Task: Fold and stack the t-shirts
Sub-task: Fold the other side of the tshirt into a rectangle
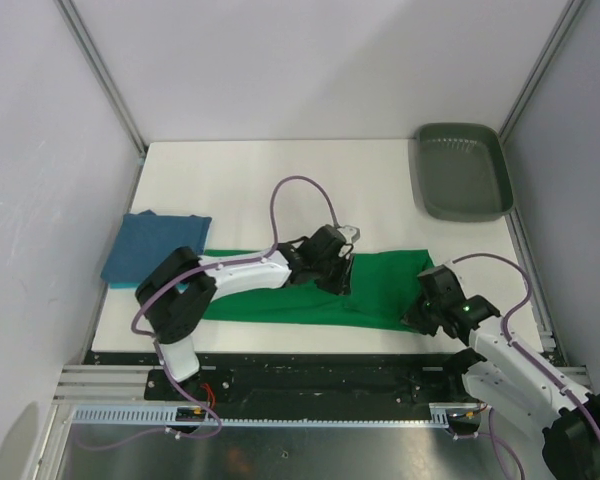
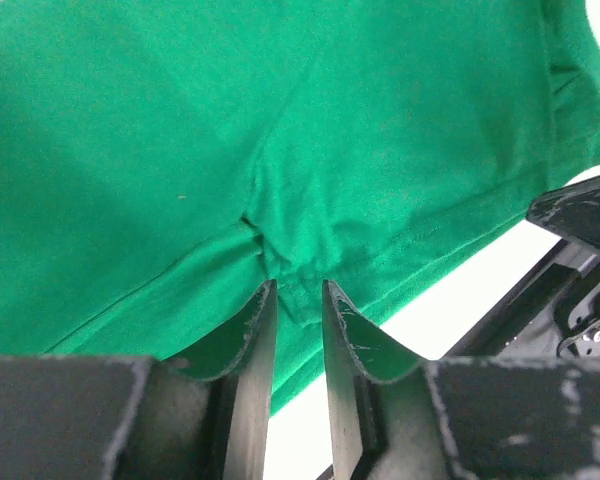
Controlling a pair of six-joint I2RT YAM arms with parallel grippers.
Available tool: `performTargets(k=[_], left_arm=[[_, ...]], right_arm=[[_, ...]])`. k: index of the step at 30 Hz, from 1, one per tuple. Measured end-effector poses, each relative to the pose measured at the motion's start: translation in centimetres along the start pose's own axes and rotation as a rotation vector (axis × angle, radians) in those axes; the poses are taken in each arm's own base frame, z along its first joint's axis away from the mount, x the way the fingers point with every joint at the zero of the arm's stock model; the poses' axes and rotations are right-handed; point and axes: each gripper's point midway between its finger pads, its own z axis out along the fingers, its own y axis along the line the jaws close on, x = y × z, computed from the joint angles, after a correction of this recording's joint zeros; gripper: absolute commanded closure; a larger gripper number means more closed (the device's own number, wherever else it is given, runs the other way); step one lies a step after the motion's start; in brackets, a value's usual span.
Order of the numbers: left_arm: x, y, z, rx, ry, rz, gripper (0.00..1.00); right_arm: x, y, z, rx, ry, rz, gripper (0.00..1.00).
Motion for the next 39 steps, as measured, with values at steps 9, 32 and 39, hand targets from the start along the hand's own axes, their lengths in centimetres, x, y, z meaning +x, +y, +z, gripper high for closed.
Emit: performTargets(k=[9,32,39], left_arm=[[-1.2,5.3,-6.8,-0.067,-0.118,-0.12,0.68],[-0.3,7.2,-10.6,-0.091,-0.171,-0.181,0.68],[-0.3,7.6,-11.1,-0.098,-0.175,-0.189,0.68]], right_arm=[[1.0,-0.9,-0.8,0.0,0.002,0.195,0.62],[0.1,-3.9,-0.3,0.102,-0.1,0.403,0.59],[-0.3,-4.2,0.4,0.139,-0.11,0.407,0.65]])
